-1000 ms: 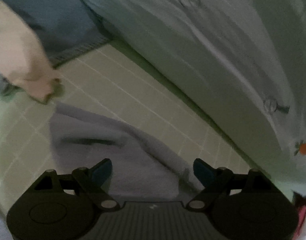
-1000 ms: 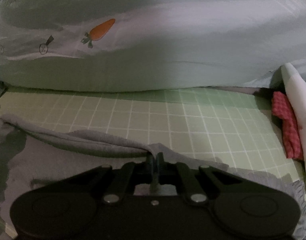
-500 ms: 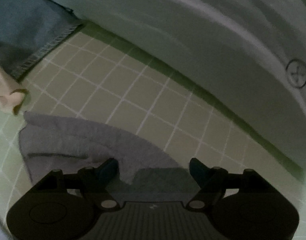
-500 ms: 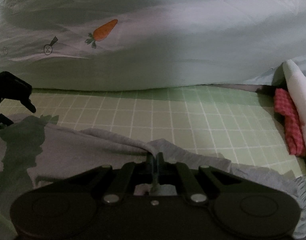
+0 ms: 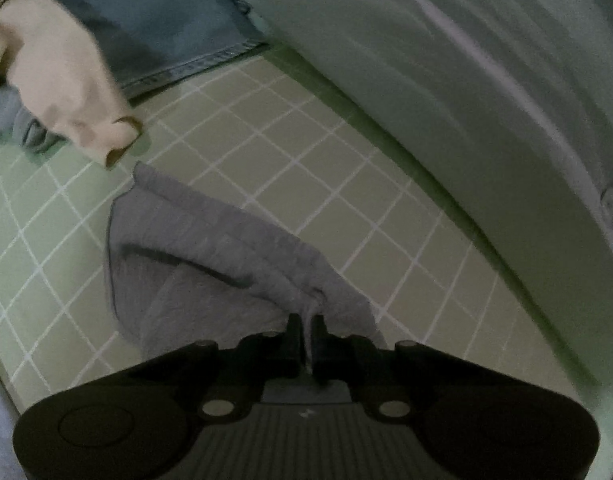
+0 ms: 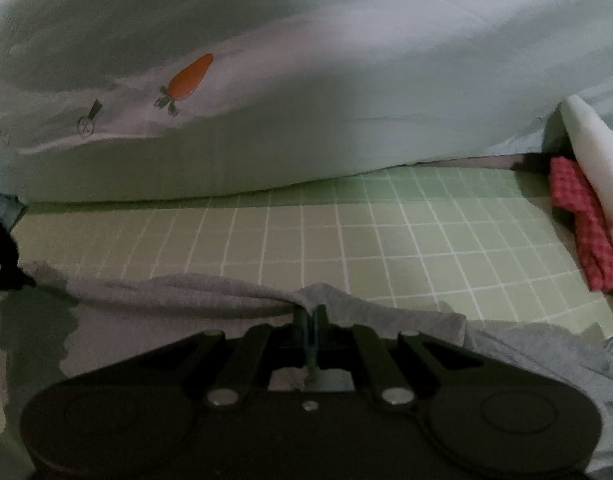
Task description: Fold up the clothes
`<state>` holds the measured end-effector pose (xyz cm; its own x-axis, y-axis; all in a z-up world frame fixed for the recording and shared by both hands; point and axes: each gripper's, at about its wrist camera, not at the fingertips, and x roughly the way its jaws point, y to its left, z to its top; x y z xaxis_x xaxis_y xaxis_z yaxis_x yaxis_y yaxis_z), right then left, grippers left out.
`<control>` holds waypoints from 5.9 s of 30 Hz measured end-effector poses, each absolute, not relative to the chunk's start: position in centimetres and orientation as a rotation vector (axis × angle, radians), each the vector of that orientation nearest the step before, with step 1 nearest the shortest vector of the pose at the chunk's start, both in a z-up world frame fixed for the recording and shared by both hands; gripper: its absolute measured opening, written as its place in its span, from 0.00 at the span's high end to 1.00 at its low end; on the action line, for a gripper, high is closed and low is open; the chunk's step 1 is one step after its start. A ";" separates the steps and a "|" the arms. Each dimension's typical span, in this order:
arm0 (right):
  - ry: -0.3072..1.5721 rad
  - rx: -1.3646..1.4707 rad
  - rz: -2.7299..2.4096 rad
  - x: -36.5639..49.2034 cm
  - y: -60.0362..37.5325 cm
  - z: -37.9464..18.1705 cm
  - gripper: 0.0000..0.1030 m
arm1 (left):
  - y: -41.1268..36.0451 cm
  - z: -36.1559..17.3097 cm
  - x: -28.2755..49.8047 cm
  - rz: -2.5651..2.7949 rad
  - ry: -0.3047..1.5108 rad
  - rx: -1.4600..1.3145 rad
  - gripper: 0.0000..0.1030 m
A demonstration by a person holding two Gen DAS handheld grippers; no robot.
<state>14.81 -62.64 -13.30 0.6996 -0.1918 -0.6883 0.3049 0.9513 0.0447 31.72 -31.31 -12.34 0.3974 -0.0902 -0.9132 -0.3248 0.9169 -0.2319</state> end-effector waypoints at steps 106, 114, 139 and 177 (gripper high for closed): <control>0.745 0.034 -0.324 2.9 -61.8 -11.9 0.00 | -21.7 -7.5 11.8 0.102 0.929 -0.181 0.17; 0.760 0.066 -0.425 -1.2 -70.2 -12.5 0.00 | -28.9 -8.4 5.6 0.023 1.004 -0.095 0.17; 0.683 0.211 -0.525 -3.2 -81.4 -14.4 0.89 | -36.5 -7.0 4.0 -0.094 0.993 0.046 0.17; 0.821 0.396 -0.586 -9.9 -79.5 -16.9 0.41 | -36.9 -8.2 3.5 -0.080 1.039 -0.022 0.15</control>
<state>-9.91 -79.45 -16.87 0.5395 -0.3302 -0.7745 0.6250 0.7735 0.1056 3.52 -36.88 -8.17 0.5042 -0.0767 -0.8602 0.0559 0.9969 -0.0561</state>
